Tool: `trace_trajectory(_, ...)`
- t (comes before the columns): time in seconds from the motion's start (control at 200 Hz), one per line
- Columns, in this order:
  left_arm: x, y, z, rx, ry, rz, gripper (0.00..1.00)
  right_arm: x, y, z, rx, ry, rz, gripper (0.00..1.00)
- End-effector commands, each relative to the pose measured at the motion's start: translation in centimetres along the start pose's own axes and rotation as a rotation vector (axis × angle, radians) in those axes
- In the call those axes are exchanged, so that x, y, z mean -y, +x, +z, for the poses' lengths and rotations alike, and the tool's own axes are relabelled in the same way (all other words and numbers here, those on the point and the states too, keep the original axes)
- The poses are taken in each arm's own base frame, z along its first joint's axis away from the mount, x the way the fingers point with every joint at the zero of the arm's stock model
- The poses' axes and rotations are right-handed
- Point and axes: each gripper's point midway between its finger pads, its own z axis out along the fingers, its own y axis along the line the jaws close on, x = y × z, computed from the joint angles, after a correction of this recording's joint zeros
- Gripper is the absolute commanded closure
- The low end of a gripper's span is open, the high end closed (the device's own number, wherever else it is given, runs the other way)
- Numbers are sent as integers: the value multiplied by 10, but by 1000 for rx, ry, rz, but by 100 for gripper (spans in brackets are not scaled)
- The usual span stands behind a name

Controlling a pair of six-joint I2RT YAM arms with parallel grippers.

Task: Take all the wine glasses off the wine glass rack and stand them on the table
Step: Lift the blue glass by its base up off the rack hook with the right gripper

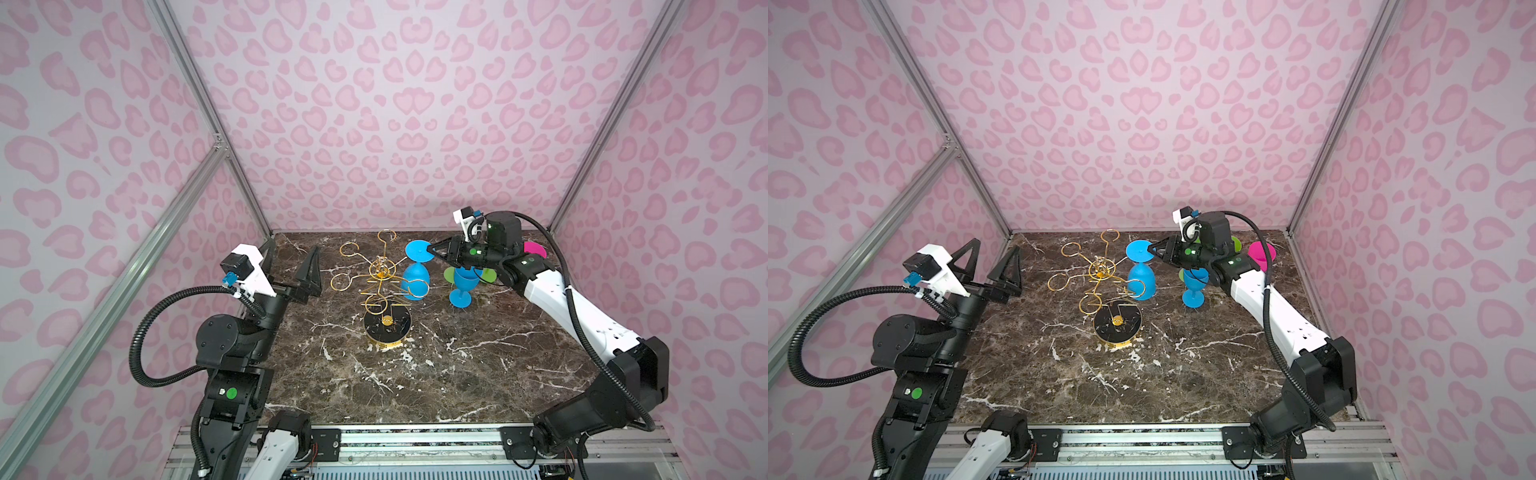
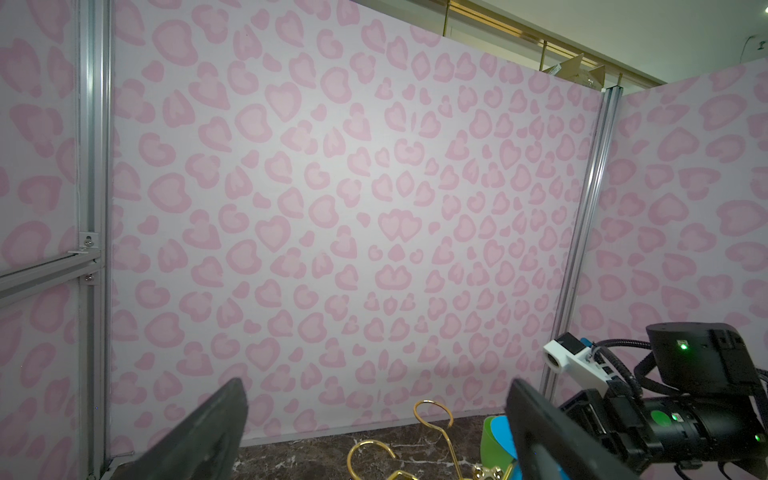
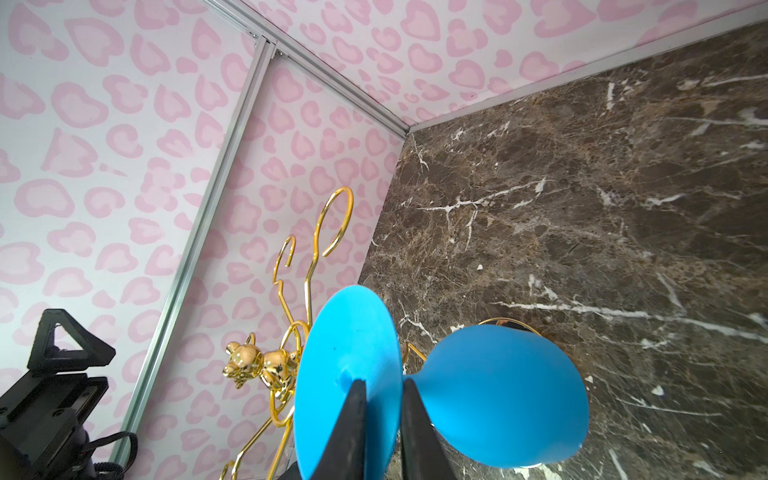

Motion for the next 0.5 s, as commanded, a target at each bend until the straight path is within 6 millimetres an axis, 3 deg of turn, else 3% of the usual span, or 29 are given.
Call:
trace_trajectory(0.0, 3, -7, 0, 17, 15, 2, 2, -1, -3, -1, 11, 8, -18, 88)
trace_trajectory(0.495, 4, -9, -4, 22, 14, 6, 2, -10, -13, -2, 33, -26, 3, 97)
